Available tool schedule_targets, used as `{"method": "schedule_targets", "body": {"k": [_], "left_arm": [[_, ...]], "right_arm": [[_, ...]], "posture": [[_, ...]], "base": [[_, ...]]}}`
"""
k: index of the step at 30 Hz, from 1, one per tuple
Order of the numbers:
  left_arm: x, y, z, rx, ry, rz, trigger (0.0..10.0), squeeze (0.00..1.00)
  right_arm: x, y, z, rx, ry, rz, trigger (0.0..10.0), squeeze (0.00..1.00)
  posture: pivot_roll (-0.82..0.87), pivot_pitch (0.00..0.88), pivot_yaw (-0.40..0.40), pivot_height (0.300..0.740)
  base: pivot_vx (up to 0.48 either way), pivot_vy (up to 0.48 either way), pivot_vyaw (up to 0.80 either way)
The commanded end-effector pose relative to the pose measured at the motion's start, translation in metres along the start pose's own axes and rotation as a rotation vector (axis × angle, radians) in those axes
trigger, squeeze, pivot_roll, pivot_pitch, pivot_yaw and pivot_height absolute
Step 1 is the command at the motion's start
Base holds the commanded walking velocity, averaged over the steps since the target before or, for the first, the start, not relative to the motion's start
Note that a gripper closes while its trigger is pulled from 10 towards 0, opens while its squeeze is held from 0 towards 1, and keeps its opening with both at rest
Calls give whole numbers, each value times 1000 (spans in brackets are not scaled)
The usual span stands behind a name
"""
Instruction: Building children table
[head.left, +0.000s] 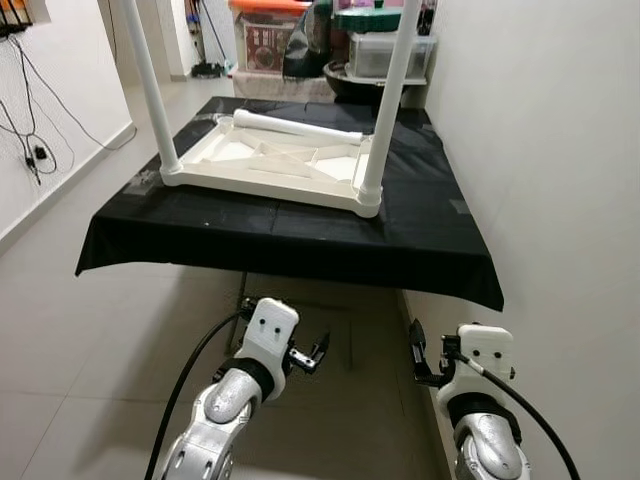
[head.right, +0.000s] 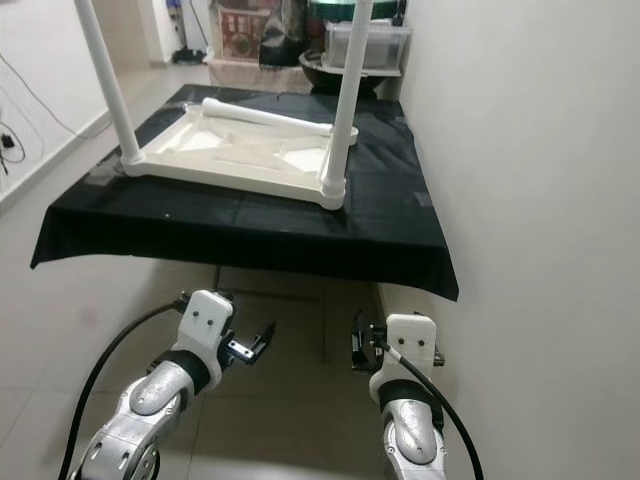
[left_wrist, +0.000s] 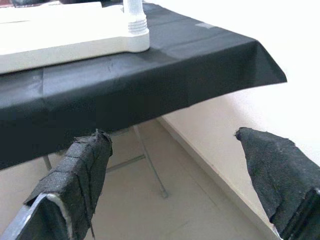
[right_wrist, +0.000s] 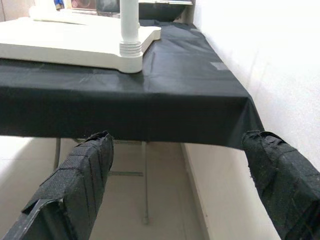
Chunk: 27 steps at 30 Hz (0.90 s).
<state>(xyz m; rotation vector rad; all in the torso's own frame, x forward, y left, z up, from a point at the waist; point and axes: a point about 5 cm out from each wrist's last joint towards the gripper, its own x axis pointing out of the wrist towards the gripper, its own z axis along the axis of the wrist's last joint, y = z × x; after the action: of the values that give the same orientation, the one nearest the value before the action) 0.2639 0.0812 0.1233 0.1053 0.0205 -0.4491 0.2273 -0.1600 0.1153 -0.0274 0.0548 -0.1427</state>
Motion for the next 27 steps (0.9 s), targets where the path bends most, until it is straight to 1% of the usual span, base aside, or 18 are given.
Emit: {"method": "schedule_targets", "body": {"k": [1,27], "left_arm": [[0,-1,-2,13,8,-7,10000,0],[0,-2,-3,12,8,-16,10000,0]], "right_arm": [[-1,1,-3,0,22,-3,10000,0],[-1,2,-2,4,16,-4,10000,0]], "posture": [[111,0,-71,740],[115,0,-69,740]], "base": [[277,0,0],[278,0,0]]}}
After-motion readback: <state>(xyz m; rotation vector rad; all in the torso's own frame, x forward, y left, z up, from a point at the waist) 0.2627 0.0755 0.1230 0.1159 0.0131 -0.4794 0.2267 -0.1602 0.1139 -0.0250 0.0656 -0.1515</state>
